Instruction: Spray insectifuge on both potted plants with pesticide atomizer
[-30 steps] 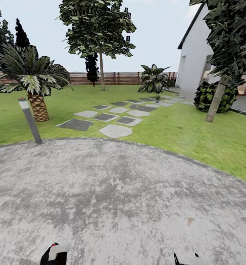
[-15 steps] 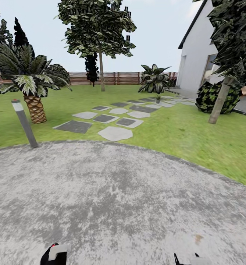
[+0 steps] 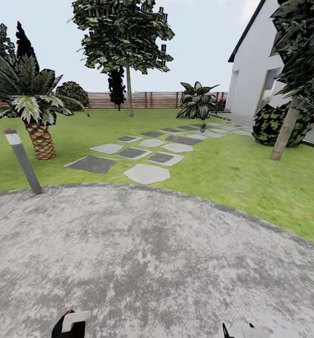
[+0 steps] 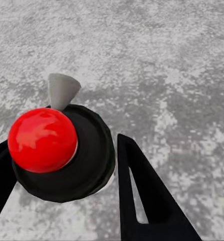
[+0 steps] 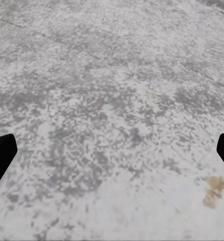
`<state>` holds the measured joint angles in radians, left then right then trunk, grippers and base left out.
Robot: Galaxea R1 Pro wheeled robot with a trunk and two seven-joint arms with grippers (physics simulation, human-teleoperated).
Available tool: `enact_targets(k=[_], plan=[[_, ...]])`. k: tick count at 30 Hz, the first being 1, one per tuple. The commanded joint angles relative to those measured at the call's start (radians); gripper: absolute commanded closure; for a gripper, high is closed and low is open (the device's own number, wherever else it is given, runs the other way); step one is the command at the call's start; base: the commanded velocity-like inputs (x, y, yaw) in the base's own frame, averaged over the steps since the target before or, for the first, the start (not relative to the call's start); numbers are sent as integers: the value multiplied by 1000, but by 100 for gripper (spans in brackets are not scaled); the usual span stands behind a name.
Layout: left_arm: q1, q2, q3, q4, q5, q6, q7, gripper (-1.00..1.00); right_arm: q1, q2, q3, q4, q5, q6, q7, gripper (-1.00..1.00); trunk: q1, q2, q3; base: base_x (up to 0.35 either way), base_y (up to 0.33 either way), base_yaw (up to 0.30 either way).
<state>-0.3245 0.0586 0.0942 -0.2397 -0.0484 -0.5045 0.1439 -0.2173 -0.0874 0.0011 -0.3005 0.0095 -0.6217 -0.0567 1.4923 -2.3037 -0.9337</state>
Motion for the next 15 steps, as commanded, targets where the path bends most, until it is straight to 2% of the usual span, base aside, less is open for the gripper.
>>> enact_targets(k=[1, 15], plan=[[-1, 0, 4, 1, -5, -3, 2, 100, -1, 0, 0, 1, 1, -3, -3, -100, 0, 0, -1, 336, 0, 0], [-1, 0, 4, 1, -5, -3, 2, 100, -1, 0, 1, 1, 1, -3, -3, -100, 0, 0, -1, 336, 0, 0]])
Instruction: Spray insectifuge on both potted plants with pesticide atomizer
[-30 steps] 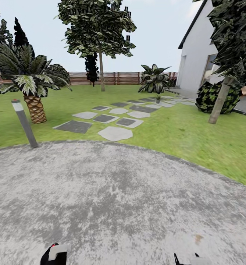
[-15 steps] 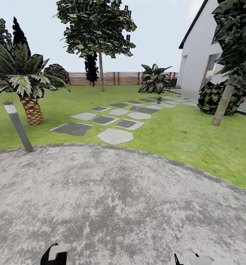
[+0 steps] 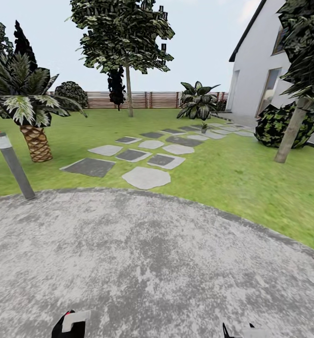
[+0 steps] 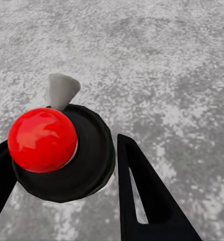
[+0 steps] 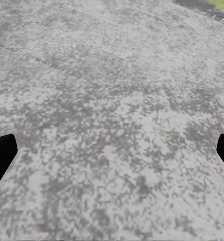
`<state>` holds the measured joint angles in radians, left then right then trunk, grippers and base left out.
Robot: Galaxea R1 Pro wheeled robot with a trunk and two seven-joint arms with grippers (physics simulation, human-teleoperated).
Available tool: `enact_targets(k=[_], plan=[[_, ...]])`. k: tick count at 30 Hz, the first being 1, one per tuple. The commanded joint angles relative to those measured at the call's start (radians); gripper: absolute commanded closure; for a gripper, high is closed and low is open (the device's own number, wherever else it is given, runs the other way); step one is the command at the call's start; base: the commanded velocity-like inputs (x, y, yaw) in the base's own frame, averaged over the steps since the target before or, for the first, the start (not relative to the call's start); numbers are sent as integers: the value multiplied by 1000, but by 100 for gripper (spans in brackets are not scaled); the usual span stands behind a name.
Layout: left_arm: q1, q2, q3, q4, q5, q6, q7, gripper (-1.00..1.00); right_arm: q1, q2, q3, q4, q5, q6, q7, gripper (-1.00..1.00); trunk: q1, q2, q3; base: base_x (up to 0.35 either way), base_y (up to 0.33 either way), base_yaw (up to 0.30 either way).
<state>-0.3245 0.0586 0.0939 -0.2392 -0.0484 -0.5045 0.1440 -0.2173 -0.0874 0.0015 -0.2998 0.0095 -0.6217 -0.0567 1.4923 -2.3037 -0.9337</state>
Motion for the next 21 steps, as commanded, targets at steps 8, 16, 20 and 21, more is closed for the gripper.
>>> enact_targets(k=[8, 16, 20, 21], plan=[[-1, 0, 4, 1, -5, -3, 2, 100, -1, 0, 1, 0, 1, -3, -3, -100, 0, 0, -1, 336, 0, 0], [-1, 0, 4, 1, -5, -3, 2, 100, -1, 0, 0, 0, 1, -3, -3, -100, 0, 0, -1, 336, 0, 0], [-1, 0, 4, 1, -5, -3, 2, 100, -1, 0, 0, 0, 1, -3, -3, -100, 0, 0, -1, 336, 0, 0], [-1, 0, 4, 1, -5, -3, 2, 100, -1, 0, 0, -1, 1, -3, -3, -100, 0, 0, -1, 336, 0, 0]])
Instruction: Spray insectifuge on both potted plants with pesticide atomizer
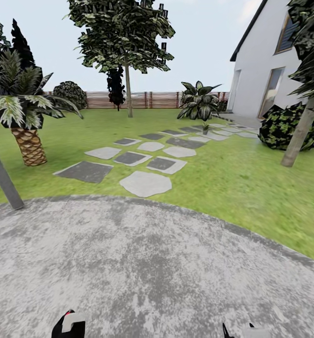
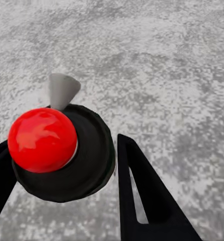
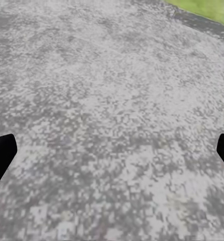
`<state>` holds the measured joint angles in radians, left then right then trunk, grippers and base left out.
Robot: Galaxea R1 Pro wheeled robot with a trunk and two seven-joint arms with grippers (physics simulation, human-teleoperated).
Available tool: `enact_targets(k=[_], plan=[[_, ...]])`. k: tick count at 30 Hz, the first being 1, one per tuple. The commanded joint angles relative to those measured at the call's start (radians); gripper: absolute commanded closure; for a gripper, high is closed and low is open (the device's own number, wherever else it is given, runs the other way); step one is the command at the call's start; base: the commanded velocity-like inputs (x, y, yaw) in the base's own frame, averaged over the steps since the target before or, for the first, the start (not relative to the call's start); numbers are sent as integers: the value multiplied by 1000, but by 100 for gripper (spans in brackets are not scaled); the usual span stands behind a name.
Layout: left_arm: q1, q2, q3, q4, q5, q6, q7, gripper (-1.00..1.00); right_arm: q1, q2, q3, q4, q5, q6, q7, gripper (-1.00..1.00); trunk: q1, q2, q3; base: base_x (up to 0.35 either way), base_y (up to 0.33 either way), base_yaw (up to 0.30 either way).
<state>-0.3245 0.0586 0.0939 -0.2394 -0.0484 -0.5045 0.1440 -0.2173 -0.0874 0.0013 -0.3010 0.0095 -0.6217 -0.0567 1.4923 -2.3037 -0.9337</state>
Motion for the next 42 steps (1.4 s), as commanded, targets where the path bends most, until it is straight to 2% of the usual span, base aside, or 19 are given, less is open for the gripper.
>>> enact_targets(k=[1, 42], plan=[[-1, 0, 4, 1, -5, -3, 2, 100, -1, 0, 0, 1, 1, -3, -3, -100, 0, 0, -1, 336, 0, 0], [-1, 0, 4, 1, -5, -3, 2, 100, -1, 2, 2, 1, 1, -3, -3, -100, 0, 0, -1, 336, 0, 0]])
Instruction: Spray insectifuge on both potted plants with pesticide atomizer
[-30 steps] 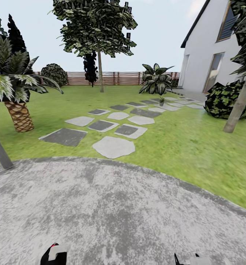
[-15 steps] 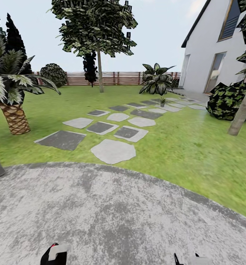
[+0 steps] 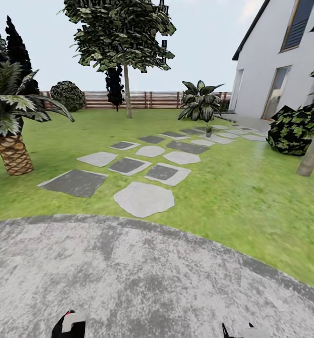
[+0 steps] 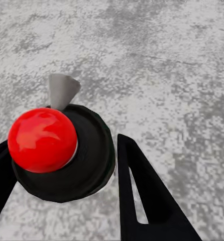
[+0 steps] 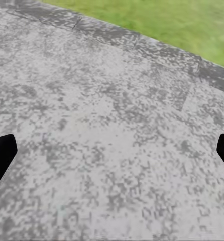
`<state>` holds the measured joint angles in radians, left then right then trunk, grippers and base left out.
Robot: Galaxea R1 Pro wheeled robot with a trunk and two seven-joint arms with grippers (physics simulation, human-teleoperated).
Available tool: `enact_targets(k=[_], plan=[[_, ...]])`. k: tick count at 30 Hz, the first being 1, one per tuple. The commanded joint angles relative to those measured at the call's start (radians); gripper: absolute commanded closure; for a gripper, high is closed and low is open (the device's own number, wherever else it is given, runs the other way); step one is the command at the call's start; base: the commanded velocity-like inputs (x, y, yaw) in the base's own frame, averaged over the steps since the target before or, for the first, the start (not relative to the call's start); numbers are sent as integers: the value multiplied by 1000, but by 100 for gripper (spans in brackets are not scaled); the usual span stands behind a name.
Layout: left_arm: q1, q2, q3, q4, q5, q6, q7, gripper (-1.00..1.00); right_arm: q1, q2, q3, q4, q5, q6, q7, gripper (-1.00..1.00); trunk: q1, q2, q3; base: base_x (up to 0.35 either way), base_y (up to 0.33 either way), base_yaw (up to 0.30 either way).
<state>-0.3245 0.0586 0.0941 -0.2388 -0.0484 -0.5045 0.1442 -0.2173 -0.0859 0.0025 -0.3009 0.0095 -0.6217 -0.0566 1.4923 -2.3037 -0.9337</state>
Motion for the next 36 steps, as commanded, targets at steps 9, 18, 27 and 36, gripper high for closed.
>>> enact_targets(k=[9, 18, 27, 36], plan=[[-1, 0, 4, 1, -5, -3, 2, 100, -1, 0, 1, 1, 1, -3, -3, -100, 0, 0, -1, 336, 0, 0], [-1, 0, 4, 1, -5, -3, 2, 100, -1, 0, 0, 0, 0, -3, -4, -100, 0, 0, -1, 336, 0, 0], [-1, 0, 4, 1, -5, -3, 2, 100, -1, 1, -5, -2, -3, -3, -7, -100, 0, 0, -2, 336, 0, 7], [-1, 0, 4, 1, -5, -3, 2, 100, -1, 3, -6, -4, -6, -3, -6, -100, 0, 0, -14, 336, 0, 72]])
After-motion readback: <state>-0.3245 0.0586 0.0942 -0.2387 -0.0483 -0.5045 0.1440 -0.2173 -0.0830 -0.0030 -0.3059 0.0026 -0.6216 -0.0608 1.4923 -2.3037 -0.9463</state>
